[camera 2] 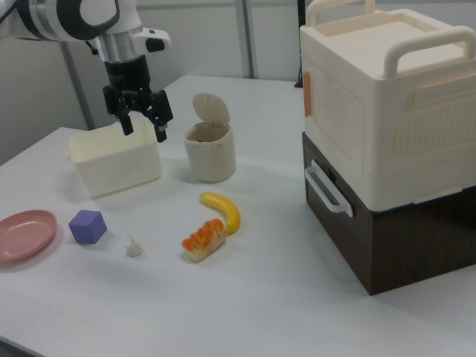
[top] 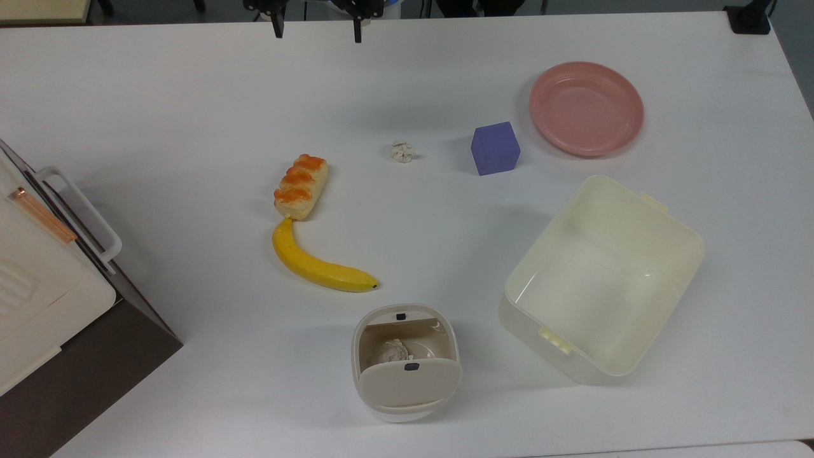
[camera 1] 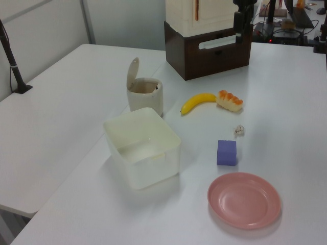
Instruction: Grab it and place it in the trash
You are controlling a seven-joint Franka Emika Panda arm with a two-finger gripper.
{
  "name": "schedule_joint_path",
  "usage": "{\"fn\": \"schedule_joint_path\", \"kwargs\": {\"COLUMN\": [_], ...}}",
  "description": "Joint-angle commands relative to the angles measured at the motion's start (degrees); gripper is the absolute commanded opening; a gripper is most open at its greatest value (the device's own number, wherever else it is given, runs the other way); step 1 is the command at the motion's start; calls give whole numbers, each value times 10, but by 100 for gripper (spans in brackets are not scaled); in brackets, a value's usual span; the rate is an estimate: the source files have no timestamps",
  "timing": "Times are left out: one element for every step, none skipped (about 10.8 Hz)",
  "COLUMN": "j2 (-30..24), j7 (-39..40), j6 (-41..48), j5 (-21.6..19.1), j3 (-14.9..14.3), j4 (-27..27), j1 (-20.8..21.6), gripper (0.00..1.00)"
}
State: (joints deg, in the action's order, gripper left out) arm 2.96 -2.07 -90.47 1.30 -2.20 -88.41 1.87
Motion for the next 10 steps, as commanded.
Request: {"fn": "schedule_joint_path", "kwargs": {"j2": [-13,-12,-11,-9,-9,-8,-8,-8,-8,-8], "j7": [-12,-12,-11,-8,-8,-8,-8,-8,-7,-7], "j6": [0,-1,-1,-1,-1,-1,-1,-1,-1,-2], "j5": [18,19,19,19,19,18,17,16,15,14], "j3": [-1,-2,-1,-1,-1,-1,-1,-1,-1,-1], "j4": [-8,-8,-8,-8,-8,-8,-8,-8,-8,-9], "j1": [9,9,9,9,9,9,9,9,9,8], "gripper": [100,100,100,100,100,100,100,100,100,100]}}
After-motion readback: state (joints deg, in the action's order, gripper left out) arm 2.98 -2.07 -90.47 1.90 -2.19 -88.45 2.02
